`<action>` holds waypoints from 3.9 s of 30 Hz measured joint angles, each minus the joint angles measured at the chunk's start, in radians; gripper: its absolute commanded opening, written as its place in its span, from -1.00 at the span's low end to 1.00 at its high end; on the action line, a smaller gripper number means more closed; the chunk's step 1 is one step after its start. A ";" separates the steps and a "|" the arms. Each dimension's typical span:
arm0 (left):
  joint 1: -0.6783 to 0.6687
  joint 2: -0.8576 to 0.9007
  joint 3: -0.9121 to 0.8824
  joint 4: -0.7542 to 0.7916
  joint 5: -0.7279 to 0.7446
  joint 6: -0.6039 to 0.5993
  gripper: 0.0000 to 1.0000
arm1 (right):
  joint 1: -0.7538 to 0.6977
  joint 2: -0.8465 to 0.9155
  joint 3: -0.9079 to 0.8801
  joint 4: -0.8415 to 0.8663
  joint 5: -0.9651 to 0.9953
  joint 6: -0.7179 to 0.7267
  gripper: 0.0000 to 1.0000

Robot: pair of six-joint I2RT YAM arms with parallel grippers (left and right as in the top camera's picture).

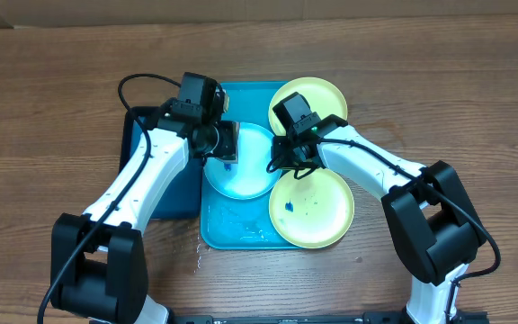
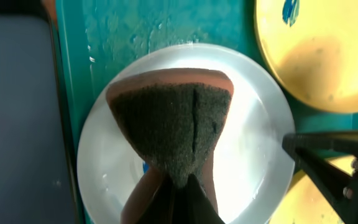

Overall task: Clean dirty plates on tray and stack at the side
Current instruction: 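Move the sponge with the left gripper onto the white plate, then scrub the white plate's blue stain with the sponge, left gripper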

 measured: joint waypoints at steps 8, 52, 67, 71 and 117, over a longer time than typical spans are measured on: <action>-0.006 0.000 -0.088 0.071 -0.016 -0.003 -0.92 | 0.000 0.000 0.000 0.000 0.000 0.000 -0.92; 0.014 0.194 -0.045 0.039 0.183 -0.088 -0.92 | -0.010 0.000 0.000 -0.005 0.011 0.000 -0.92; -0.006 0.226 0.300 -0.254 0.177 -0.054 -0.92 | -0.007 0.000 0.000 0.000 -0.005 0.000 -0.92; -0.006 0.226 0.291 -0.291 0.081 -0.054 -0.92 | -0.007 0.000 0.000 -0.001 -0.005 0.000 -0.92; 0.027 0.202 0.135 -0.156 0.257 -0.051 -0.92 | -0.006 0.000 0.000 0.002 -0.016 -0.001 -0.70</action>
